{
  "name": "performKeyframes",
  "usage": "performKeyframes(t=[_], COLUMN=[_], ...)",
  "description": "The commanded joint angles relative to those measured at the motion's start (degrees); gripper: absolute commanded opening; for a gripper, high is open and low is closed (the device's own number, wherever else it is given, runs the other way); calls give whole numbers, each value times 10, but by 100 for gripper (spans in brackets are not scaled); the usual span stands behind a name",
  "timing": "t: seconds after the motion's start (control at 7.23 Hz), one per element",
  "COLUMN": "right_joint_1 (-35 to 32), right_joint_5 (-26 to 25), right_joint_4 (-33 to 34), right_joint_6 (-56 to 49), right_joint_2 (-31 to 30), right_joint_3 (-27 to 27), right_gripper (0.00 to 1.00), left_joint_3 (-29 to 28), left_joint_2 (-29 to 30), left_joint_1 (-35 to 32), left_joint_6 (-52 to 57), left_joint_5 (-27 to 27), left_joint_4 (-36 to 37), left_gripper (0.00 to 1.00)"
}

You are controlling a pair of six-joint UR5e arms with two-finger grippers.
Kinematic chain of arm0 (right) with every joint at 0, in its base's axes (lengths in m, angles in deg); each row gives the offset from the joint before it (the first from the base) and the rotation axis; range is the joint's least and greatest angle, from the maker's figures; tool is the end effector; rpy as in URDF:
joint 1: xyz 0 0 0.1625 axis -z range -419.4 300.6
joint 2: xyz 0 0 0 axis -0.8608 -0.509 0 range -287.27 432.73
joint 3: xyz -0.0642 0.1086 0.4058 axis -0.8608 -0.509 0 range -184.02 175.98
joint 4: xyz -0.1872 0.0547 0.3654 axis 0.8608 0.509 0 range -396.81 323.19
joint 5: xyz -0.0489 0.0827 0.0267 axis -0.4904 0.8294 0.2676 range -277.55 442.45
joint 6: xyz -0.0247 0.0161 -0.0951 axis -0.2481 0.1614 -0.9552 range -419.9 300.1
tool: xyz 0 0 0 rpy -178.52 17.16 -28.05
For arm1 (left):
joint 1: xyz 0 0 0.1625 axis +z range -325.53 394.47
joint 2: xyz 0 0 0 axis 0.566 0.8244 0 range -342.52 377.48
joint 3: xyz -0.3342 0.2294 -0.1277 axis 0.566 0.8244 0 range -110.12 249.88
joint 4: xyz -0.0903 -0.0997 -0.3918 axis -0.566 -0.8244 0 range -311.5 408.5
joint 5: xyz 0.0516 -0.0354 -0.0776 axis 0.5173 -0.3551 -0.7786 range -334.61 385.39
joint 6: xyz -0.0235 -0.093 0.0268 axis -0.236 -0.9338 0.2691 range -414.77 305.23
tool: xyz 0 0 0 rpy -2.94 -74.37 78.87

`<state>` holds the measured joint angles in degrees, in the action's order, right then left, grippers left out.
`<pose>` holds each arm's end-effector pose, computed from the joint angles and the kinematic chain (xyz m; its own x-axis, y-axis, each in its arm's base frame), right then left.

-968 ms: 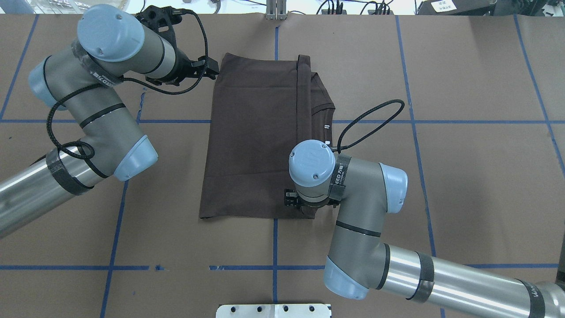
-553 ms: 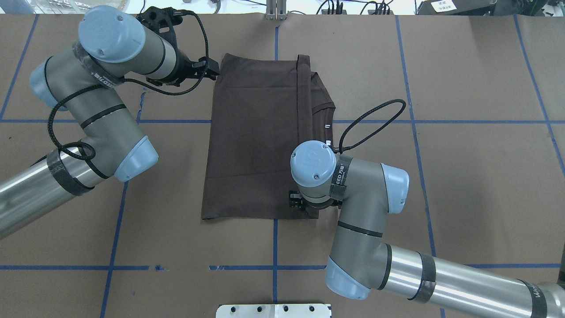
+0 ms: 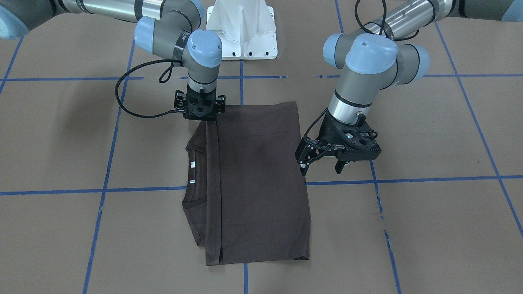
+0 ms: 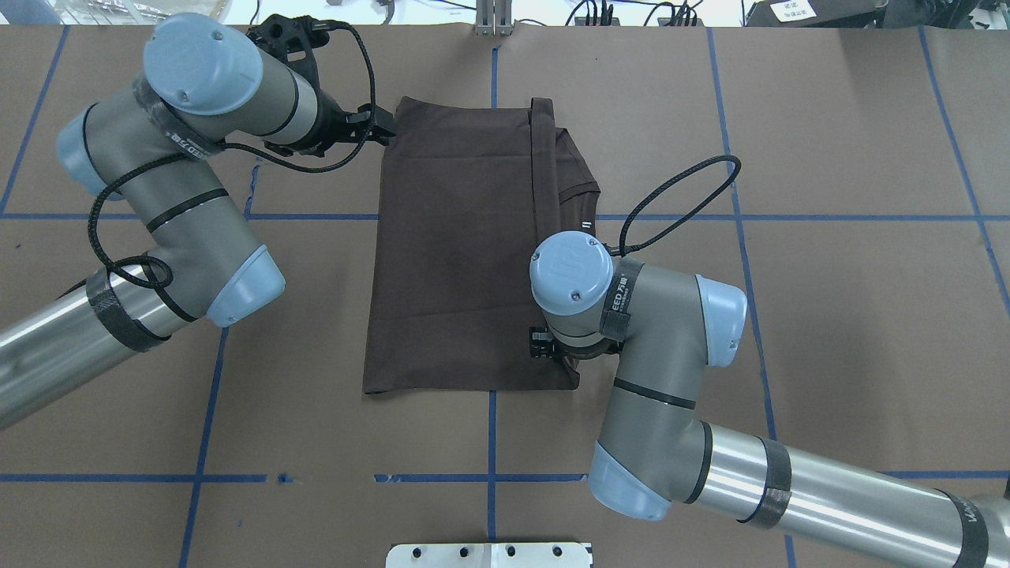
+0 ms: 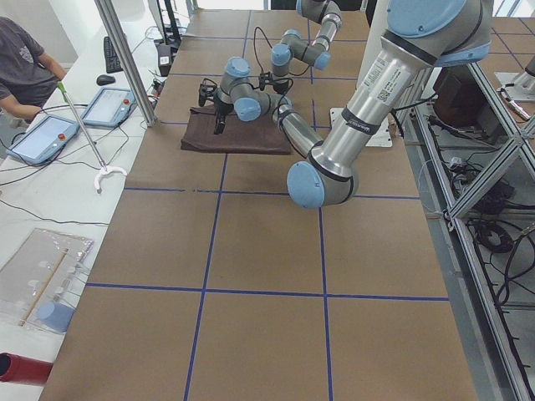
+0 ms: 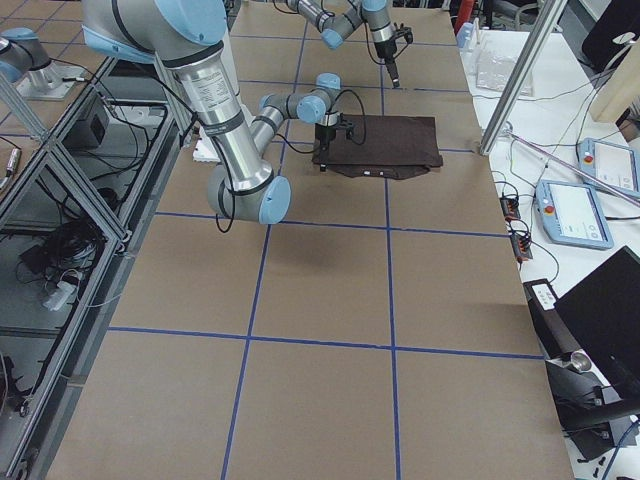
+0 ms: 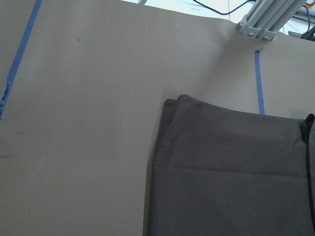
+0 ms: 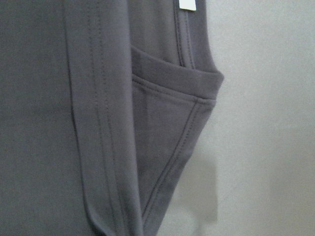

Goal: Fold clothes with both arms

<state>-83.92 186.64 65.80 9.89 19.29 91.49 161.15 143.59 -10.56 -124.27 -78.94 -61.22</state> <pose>-0.5722 -0.3806 0.2761 0.8445 0.0170 0.5353 -0.0009 0.9995 -0.0304 0.4159 -0.5701 0.2365 0.5482 -0.0687 -0.8335 0.3700 0.9137 0.1680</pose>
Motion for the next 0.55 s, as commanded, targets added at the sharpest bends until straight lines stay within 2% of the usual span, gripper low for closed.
performKeyframes(t=[0.0,0.41], right_joint_1=[-2,-12], right_joint_5=[-5,-1], right_joint_4=[4,4], right_joint_6=[-4,-4], right_joint_2=[-12,-36], right_joint_3=[2,18], right_gripper=[100,100], left_joint_3=[-3,-1], left_joint_2=[0,1], left_joint_1=[6,9], left_joint_6=[-3,-4], left_joint_5=[1,1], left_joint_4=[-2,-2], left_gripper=[100,100])
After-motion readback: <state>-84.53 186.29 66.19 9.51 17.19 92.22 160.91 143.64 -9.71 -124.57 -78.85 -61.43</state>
